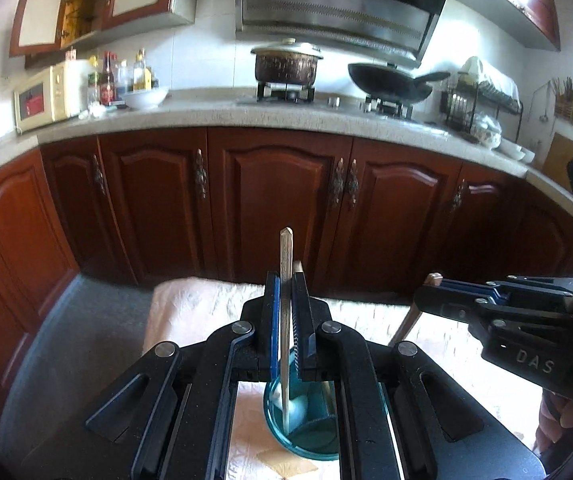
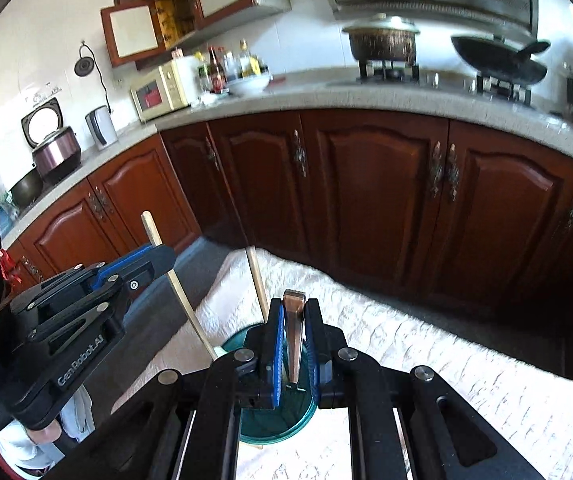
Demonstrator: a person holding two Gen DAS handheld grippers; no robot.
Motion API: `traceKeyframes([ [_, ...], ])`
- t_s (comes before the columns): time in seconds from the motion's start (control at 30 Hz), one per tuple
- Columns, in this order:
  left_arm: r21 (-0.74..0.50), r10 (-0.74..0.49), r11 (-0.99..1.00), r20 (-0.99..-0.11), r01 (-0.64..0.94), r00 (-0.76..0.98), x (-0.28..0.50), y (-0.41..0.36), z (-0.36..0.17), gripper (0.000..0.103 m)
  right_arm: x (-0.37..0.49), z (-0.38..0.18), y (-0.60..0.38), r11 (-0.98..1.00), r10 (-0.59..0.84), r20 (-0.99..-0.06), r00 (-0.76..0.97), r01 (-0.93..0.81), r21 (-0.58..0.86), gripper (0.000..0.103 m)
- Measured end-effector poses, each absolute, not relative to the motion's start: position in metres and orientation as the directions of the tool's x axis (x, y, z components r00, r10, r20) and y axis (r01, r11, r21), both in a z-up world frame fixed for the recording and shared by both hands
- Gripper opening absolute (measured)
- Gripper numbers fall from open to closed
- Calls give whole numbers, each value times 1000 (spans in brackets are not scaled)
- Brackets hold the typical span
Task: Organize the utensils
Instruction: 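Open the left tool dropping the chopstick into the cup while the right tool releases the fork, then move both tools back over the remaining utensils on the placemat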
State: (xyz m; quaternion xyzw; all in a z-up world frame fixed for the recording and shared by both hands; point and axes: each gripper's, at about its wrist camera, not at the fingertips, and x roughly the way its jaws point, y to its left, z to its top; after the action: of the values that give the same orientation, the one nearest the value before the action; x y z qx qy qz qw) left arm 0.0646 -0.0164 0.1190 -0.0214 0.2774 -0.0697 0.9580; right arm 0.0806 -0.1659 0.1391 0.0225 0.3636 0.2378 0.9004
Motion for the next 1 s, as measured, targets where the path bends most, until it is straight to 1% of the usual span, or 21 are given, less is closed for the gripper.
traceKeyframes([
  [0.23, -98, -154, 988, -582, 119, 798, 66, -19, 92, 4, 96, 105, -163, 884, 448, -692, 566, -394, 250, 10],
  [0.37, -100, -159, 987, -585, 124, 795, 64, -21, 86, 4, 102, 100, -170, 869, 488, -669, 560, -381, 315, 10],
  [0.43, -111, -169, 986, -588, 128, 791, 64, -20, 87, 4, 103, 99, -173, 863, 502, -666, 552, -374, 341, 12],
  [0.5, -119, -176, 984, -591, 130, 787, 63, -20, 88, 5, 100, 98, -175, 864, 500, -667, 553, -372, 340, 23],
  [0.57, -118, -175, 984, -590, 130, 788, 61, -19, 89, 8, 96, 97, -178, 864, 499, -663, 558, -372, 338, 25],
  [0.63, -126, -181, 983, -591, 132, 786, 60, -19, 89, 20, 92, 95, -179, 865, 499, -666, 555, -366, 343, 25],
  [0.7, -134, -186, 982, -591, 132, 785, 59, -19, 90, 27, 89, 92, -182, 864, 501, -667, 551, -363, 349, 25],
  [0.77, -129, -183, 983, -593, 131, 784, 56, -19, 90, 31, 85, 90, -185, 867, 496, -674, 548, -356, 348, 25],
  [0.83, -125, -178, 984, -592, 129, 786, 52, -21, 91, 39, 80, 89, -188, 866, 499, -673, 546, -355, 353, 25],
  [0.97, -121, -175, 984, -589, 128, 789, 45, -24, 92, 42, 66, 87, -196, 873, 487, -673, 557, -346, 344, 26],
  [1.0, -120, -174, 985, -590, 127, 789, 42, -25, 93, 44, 61, 88, -199, 874, 485, -669, 563, -342, 346, 26],
])
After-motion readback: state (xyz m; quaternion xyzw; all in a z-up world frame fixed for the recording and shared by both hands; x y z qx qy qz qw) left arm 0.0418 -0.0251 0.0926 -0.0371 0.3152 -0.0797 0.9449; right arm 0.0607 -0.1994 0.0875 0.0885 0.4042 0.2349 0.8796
